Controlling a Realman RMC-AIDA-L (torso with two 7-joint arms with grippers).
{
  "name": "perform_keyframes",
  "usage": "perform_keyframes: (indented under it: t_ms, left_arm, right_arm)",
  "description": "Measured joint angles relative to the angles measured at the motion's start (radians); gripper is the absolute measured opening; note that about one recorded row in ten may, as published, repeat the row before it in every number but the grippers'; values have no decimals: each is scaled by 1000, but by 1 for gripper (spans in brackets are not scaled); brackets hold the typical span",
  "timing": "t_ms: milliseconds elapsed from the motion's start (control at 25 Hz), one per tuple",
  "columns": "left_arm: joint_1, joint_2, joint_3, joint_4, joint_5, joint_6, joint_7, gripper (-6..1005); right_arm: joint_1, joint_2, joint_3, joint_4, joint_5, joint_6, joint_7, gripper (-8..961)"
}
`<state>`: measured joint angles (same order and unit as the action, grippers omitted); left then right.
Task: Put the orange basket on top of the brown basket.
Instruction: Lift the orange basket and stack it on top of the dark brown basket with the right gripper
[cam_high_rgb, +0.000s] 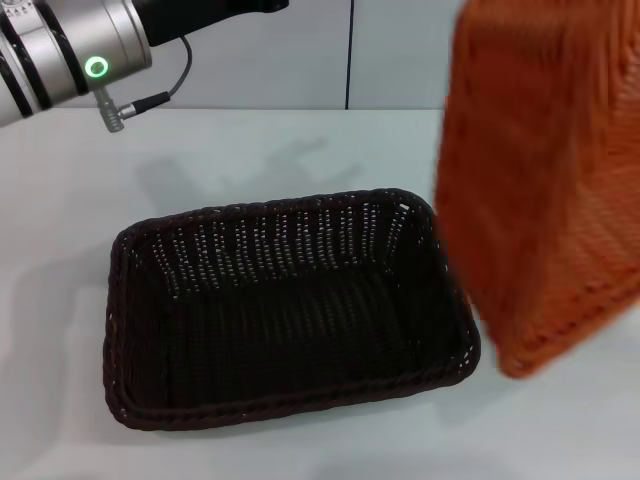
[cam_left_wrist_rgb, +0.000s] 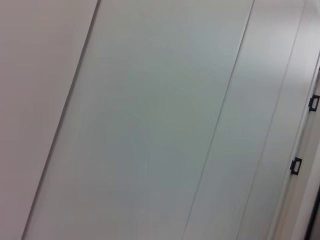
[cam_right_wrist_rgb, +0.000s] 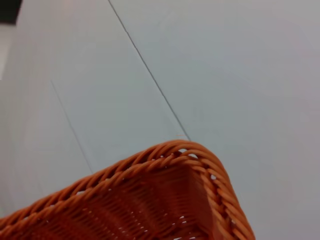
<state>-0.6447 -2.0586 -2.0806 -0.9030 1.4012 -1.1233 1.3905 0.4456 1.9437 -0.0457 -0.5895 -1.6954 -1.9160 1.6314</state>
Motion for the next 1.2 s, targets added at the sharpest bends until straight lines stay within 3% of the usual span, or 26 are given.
perform_keyframes:
  t_ms: [40, 80, 200, 240, 280, 320, 440, 640, 1200]
  left_arm:
    - [-1, 0, 0, 3, 0, 1, 1, 862]
    - [-2, 0, 0, 4, 0, 1, 1, 862]
    - [-3, 0, 0, 6, 0, 1, 1, 862]
    - [-5, 0, 0, 9, 2, 0, 1, 862]
    - [-5, 0, 0, 10, 2, 1, 1, 862]
    - [-5, 0, 0, 12, 2, 0, 2, 862]
    - [-8, 0, 0, 22, 2, 0, 12, 862]
    - [-9, 0, -14, 24, 1, 18, 40, 862]
    - [-22, 0, -55, 51, -2, 59, 75, 862]
  right_arm:
    - [18, 26, -7, 30, 3, 15, -27, 139]
    - [18, 26, -7, 30, 3, 15, -27, 140]
    - [37, 56, -36, 68, -8, 37, -65, 141]
    - [44, 78, -71, 97, -10, 58, -95, 141]
    - [44, 78, -71, 97, -10, 58, -95, 141]
    - [48, 98, -99, 131, -10, 81, -134, 141]
    - [51, 114, -143, 195, -11, 111, -186, 142]
    - [55, 121, -187, 315, -12, 135, -270, 143]
    - [57, 131, -262, 472, -14, 248, -388, 147]
